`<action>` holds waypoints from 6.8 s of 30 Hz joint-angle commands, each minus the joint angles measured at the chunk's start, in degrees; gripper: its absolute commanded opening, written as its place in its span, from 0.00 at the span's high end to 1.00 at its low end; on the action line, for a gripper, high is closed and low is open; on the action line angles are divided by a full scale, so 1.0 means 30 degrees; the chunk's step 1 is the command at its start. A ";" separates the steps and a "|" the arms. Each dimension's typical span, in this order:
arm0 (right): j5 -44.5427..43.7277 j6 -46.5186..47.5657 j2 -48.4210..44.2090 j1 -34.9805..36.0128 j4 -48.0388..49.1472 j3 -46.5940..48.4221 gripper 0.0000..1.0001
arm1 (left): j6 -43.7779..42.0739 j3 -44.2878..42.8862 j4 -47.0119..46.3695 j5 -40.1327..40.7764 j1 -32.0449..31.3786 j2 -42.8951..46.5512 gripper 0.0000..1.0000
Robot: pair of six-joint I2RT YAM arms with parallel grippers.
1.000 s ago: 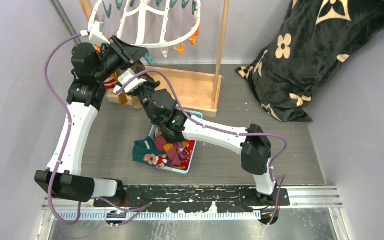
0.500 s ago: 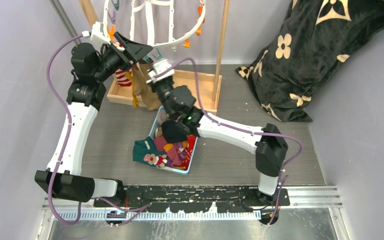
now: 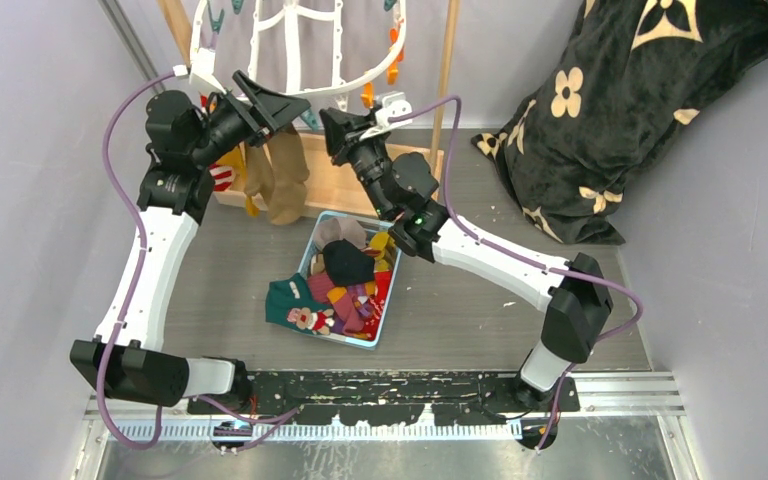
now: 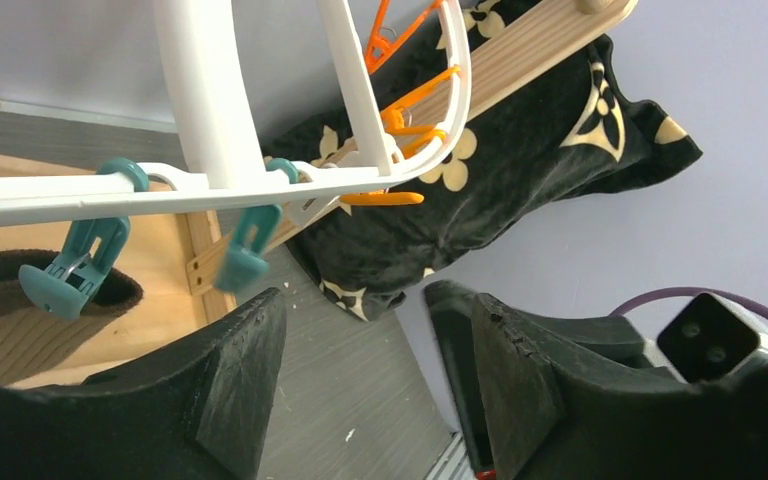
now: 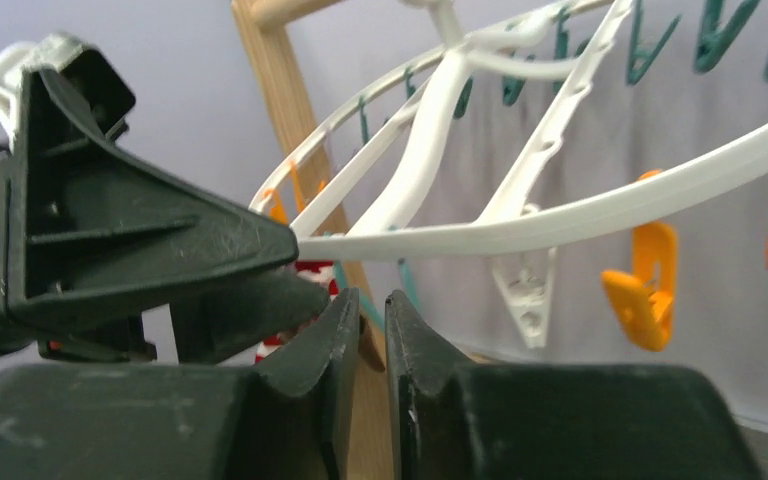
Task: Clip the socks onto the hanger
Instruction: Open the clamp at the hanger.
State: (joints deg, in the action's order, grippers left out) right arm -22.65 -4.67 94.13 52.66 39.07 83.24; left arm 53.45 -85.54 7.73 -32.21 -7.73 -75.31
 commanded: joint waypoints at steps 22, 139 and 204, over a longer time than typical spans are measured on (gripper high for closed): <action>1.3087 -0.5439 0.2901 -0.4956 -0.3966 0.3091 0.53 | -0.2876 -0.0757 0.0180 0.1992 0.0168 0.0120 0.46; 1.7043 -1.5117 1.2040 -0.5619 1.2290 0.7588 0.54 | -0.1704 -0.4212 0.2776 0.0242 0.0142 0.0237 0.44; 1.2091 -0.5644 0.6882 -0.1134 0.4055 0.5259 0.88 | -0.6636 -0.3771 0.4634 0.6371 -0.0911 -0.0365 0.46</action>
State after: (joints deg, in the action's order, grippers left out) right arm 9.52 -22.55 116.49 47.51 51.70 96.92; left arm 33.95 -96.09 26.81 -13.06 -10.13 -76.60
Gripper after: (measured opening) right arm 0.268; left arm 0.560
